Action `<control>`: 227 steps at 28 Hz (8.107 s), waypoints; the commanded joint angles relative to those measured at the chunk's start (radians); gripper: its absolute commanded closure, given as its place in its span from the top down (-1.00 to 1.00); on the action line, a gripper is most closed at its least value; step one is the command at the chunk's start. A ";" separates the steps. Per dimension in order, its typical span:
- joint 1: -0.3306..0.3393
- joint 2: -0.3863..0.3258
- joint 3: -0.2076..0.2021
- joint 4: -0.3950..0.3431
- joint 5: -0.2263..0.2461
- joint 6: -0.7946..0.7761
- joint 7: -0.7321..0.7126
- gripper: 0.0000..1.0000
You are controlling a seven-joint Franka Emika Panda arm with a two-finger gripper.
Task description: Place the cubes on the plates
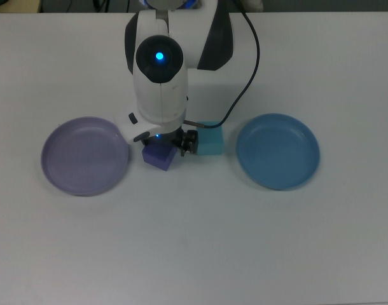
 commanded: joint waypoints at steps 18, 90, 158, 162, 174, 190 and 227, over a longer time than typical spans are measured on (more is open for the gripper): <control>0.010 -0.034 -0.010 -0.023 -0.042 -0.043 0.028 1.00; -0.155 -0.046 0.163 -0.003 -0.053 0.032 -0.089 1.00; 0.218 0.012 0.165 0.011 -0.161 0.154 0.100 1.00; 0.214 -0.043 0.162 0.007 -0.141 0.139 0.113 1.00; 0.174 -0.244 0.128 0.005 -0.111 -0.158 0.124 1.00; -0.081 -0.539 0.080 -0.156 -0.050 -0.341 -0.084 1.00; -0.076 -0.510 -0.039 -0.082 0.036 -0.297 -0.206 1.00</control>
